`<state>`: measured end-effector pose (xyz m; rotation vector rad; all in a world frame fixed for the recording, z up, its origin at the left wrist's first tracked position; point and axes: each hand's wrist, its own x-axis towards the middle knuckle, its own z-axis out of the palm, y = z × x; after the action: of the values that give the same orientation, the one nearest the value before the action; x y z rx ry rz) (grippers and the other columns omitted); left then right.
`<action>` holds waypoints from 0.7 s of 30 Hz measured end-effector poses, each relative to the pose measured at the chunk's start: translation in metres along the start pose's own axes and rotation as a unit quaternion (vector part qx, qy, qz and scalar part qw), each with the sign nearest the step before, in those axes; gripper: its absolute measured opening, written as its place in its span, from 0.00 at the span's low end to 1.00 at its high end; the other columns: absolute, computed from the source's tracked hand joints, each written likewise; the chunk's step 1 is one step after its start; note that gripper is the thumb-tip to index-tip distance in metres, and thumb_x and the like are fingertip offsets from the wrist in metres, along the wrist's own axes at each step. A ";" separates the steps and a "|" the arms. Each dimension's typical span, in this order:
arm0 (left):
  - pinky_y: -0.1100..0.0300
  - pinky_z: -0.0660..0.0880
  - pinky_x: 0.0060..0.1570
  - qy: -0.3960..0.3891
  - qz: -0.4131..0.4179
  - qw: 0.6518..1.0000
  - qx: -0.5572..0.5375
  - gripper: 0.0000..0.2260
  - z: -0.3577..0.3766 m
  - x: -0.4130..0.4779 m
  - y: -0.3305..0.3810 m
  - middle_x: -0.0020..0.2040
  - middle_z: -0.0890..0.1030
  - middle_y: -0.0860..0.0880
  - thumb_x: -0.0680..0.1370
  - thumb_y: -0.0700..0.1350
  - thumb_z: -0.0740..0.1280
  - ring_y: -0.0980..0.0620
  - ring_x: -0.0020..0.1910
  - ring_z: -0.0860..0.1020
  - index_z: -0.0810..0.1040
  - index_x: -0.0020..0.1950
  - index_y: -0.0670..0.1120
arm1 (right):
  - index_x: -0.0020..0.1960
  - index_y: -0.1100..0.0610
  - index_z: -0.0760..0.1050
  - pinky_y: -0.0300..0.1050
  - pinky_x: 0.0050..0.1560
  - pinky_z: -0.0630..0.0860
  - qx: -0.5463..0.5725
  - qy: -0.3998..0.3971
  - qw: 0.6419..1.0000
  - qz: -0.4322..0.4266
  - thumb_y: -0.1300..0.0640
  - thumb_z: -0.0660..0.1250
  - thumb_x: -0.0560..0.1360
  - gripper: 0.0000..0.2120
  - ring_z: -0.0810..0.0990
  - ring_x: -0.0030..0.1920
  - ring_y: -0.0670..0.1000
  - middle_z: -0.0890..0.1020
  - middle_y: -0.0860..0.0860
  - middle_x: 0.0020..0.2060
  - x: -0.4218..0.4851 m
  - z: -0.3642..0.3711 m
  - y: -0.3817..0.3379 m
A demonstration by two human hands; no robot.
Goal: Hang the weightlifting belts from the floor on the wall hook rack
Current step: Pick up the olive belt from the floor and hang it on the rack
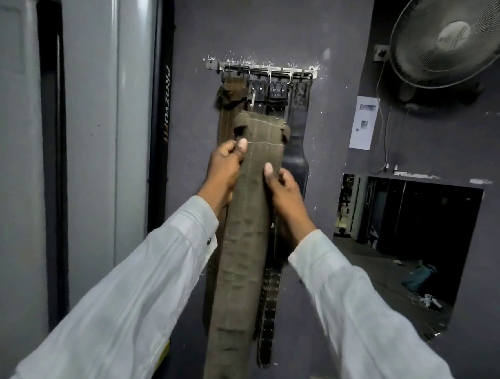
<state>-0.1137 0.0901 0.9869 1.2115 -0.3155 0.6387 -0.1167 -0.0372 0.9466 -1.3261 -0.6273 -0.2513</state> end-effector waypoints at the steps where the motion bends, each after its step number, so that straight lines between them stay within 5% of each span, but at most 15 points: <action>1: 0.42 0.77 0.60 -0.023 -0.003 1.000 0.000 0.09 0.001 -0.006 -0.004 0.51 0.82 0.40 0.83 0.46 0.62 0.45 0.49 0.81 0.79 0.53 0.42 | 0.63 0.59 0.76 0.41 0.51 0.82 0.024 -0.014 1.000 0.004 0.48 0.63 0.81 0.17 0.85 0.52 0.49 0.84 0.54 0.53 0.007 -0.001 -0.009; 5: 0.47 0.80 0.57 -0.082 0.008 0.995 0.062 0.13 -0.012 -0.022 -0.013 0.59 0.82 0.39 0.84 0.45 0.61 0.46 0.55 0.82 0.76 0.65 0.41 | 0.60 0.65 0.77 0.43 0.45 0.83 0.096 -0.009 0.995 0.036 0.55 0.64 0.81 0.14 0.84 0.47 0.53 0.84 0.59 0.49 0.018 0.000 -0.015; 10: 0.55 0.81 0.54 -0.180 -0.032 0.978 0.099 0.19 -0.045 -0.043 -0.034 0.61 0.81 0.45 0.81 0.39 0.65 0.50 0.57 0.82 0.68 0.72 0.45 | 0.63 0.66 0.76 0.54 0.55 0.82 0.146 0.040 0.988 -0.009 0.61 0.67 0.79 0.14 0.84 0.49 0.55 0.84 0.60 0.51 0.021 0.012 -0.004; 16: 0.50 0.74 0.68 -0.090 0.104 0.948 0.287 0.19 -0.044 -0.047 -0.041 0.63 0.80 0.50 0.79 0.40 0.66 0.54 0.62 0.79 0.71 0.70 0.48 | 0.57 0.61 0.77 0.63 0.60 0.78 0.186 0.070 0.980 -0.027 0.64 0.66 0.79 0.07 0.82 0.53 0.60 0.83 0.61 0.52 0.025 0.025 -0.002; 21: 0.51 0.73 0.68 -0.204 0.015 0.941 0.271 0.28 -0.072 -0.061 -0.052 0.70 0.76 0.50 0.77 0.44 0.69 0.53 0.68 0.75 0.63 0.76 0.50 | 0.62 0.66 0.76 0.61 0.62 0.78 0.152 0.089 0.984 -0.025 0.63 0.67 0.78 0.13 0.83 0.53 0.59 0.84 0.62 0.53 0.029 0.021 -0.001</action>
<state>-0.1376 0.1298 0.8896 1.8799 -0.5268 0.5074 -0.0993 -0.0119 0.9660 -0.9839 -0.5245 -0.2989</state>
